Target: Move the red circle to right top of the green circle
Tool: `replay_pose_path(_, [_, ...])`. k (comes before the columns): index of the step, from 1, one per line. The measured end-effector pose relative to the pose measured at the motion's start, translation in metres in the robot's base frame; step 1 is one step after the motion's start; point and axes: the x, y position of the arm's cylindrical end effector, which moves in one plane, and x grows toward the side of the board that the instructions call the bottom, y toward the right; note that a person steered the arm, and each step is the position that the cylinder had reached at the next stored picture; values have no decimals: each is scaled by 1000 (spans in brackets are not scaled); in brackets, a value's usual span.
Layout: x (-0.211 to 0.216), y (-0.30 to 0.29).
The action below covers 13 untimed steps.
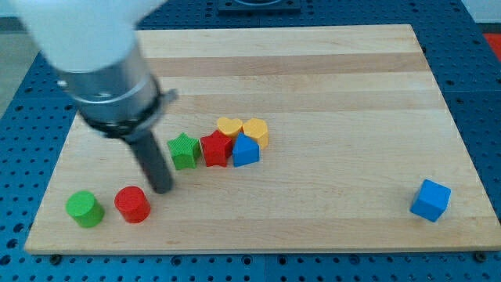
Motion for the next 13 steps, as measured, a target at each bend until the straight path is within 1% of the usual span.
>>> replay_pose_path(1, [22, 26])
replay_pose_path(2, [47, 15])
replay_pose_path(3, [51, 7])
replay_pose_path(6, [49, -23])
replay_pose_path(11, [49, -39])
replay_pose_path(13, [49, -56])
